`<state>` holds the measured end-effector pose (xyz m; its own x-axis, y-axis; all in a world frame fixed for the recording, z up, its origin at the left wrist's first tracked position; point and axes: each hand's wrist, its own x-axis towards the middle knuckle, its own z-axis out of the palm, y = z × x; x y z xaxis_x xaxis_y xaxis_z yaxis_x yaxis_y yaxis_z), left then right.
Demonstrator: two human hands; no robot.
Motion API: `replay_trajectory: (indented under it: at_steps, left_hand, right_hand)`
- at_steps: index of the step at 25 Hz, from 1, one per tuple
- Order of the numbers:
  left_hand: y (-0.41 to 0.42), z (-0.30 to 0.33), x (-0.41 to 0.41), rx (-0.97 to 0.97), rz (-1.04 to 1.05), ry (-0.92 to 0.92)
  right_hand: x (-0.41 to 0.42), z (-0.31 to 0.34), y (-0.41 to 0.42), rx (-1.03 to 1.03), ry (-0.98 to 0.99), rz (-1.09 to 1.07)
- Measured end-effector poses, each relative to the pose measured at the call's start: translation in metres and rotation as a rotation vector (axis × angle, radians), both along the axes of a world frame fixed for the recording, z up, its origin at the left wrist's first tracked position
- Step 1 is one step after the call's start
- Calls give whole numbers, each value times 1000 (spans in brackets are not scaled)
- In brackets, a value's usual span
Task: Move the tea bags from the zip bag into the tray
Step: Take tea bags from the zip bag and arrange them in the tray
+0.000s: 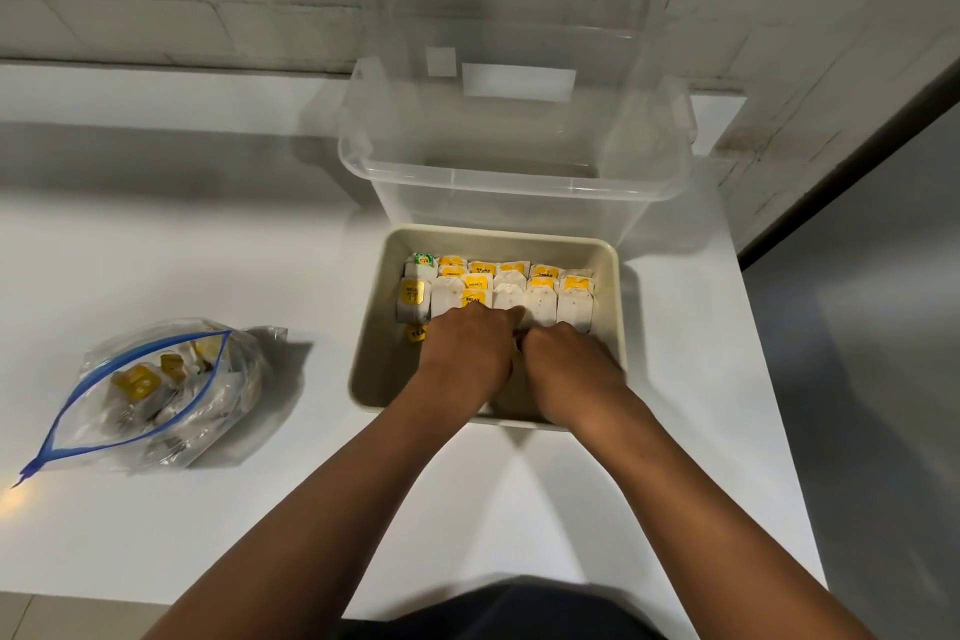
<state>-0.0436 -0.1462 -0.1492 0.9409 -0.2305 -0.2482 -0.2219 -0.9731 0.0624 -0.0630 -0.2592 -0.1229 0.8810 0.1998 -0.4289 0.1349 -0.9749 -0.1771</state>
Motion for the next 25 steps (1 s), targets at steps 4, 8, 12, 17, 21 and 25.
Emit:
replay_trajectory:
  at_steps: [4,8,12,17,21,25]
  left_hand:
    - [-7,-2,4,9,-57,21]
    - [-6,-2,6,18,-72,46]
    - [10,20,-11,-106,44,-4]
    - [73,68,-60,-222,249,-219]
    - [151,89,-103,-238,440,-267]
    - [227,79,-149,-272,633,-313]
  right_hand:
    - [0,-2,-2,-14,13,2]
    - [0,-3,-2,-22,-2,0]
    - [-8,10,-1,66,-85,-37]
    - [-18,47,31,179,-233,28]
    - [-25,65,93,335,-281,204]
    - [-42,63,169,460,-206,370]
